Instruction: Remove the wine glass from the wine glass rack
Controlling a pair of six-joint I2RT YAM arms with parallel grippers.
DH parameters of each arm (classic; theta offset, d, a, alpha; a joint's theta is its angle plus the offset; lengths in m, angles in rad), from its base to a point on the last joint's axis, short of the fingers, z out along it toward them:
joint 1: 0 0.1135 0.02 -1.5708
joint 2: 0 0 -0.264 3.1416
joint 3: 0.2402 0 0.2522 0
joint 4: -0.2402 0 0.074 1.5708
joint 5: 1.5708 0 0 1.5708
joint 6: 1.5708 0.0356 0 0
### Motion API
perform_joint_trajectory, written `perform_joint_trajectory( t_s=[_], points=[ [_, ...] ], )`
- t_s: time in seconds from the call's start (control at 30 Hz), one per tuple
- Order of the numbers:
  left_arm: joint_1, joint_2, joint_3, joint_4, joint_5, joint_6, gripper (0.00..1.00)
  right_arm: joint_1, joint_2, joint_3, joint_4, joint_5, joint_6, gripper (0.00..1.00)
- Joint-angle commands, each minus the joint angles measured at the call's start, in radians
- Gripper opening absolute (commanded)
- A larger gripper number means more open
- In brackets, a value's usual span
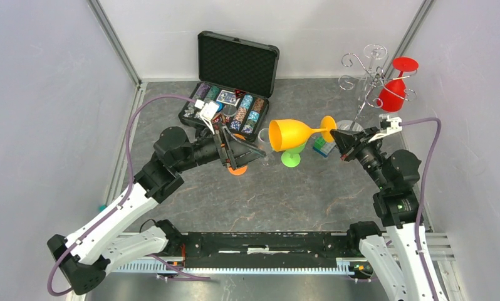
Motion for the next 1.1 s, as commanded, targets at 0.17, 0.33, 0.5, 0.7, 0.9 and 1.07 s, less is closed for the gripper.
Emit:
perform_joint_trajectory(
  t_s=[0.17,0.33,0.5,0.7,0.9,1.07],
  points=[
    [-0.022,0.07,0.004,0.196,-0.03,-0.199,0.86,-0.002,0.007,-0.085,0.324,-0.115,0.204,0.0],
    [-0.021,0.096,0.053,0.198,-0.041,-0.169,0.75,-0.002,-0.002,-0.113,0.327,-0.097,0.182,0.0],
    [-0.026,0.082,0.079,0.1,-0.114,-0.089,0.64,-0.002,-0.009,-0.113,0.274,-0.063,0.138,0.0],
    [-0.029,0.066,0.075,0.064,-0.127,-0.046,0.8,-0.002,-0.001,-0.138,0.273,-0.056,0.133,0.0],
    [-0.068,0.14,0.085,0.156,-0.039,-0.071,0.77,-0.001,0.012,-0.159,0.309,-0.112,0.136,0.0],
    [-0.115,0.214,0.125,0.161,-0.066,-0.064,0.66,0.005,0.027,-0.162,0.302,-0.145,0.101,0.0]
  ],
)
